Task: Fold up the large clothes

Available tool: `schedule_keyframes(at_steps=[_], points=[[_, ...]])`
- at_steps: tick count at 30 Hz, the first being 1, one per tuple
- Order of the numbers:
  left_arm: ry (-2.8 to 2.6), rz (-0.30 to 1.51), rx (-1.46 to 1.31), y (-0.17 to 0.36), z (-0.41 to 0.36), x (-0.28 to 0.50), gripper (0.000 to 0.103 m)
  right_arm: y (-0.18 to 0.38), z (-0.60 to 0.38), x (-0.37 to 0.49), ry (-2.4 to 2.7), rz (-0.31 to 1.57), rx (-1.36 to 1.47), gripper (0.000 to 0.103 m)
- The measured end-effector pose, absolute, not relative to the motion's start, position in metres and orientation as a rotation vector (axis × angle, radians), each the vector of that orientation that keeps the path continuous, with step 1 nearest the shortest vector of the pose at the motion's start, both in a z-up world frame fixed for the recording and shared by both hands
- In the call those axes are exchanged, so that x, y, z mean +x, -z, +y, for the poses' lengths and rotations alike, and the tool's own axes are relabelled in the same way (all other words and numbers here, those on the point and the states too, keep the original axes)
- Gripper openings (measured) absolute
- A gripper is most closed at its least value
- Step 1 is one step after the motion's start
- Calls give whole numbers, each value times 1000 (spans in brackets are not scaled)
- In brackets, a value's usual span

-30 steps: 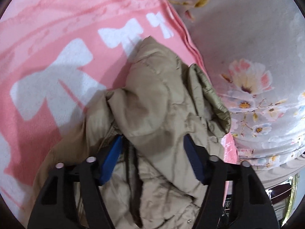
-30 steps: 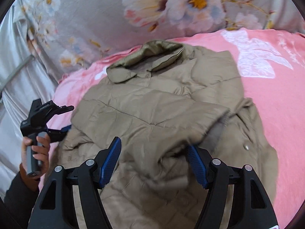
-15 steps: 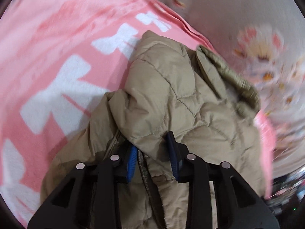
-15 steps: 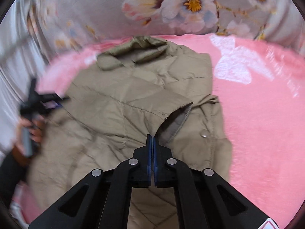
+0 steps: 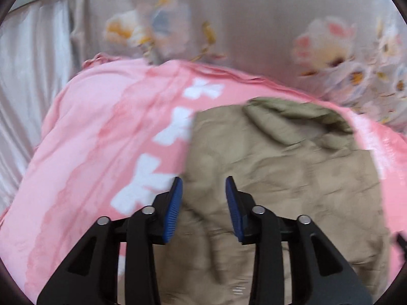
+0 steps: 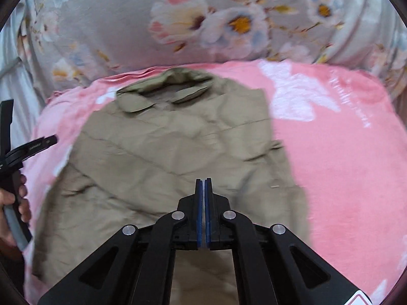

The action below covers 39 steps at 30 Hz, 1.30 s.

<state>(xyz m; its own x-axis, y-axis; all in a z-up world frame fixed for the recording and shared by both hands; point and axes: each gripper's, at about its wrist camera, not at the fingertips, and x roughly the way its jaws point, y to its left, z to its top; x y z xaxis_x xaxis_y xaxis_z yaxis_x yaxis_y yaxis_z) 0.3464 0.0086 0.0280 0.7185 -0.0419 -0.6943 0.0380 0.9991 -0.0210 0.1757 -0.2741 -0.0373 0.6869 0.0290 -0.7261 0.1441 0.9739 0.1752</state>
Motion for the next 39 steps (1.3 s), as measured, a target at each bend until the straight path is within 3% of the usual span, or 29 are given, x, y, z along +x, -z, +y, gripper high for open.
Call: schedule_keyframes(at_steps=[9,21,39], points=[[132,921,34,28,-52,366,36,67,-255,226,108,845,212,0],[123,833,97,62,-56,362,40,117,-274,254,119,888,221,0],[108,801,110,69,-60,360,40,125,-268,251,136,842,195,0]])
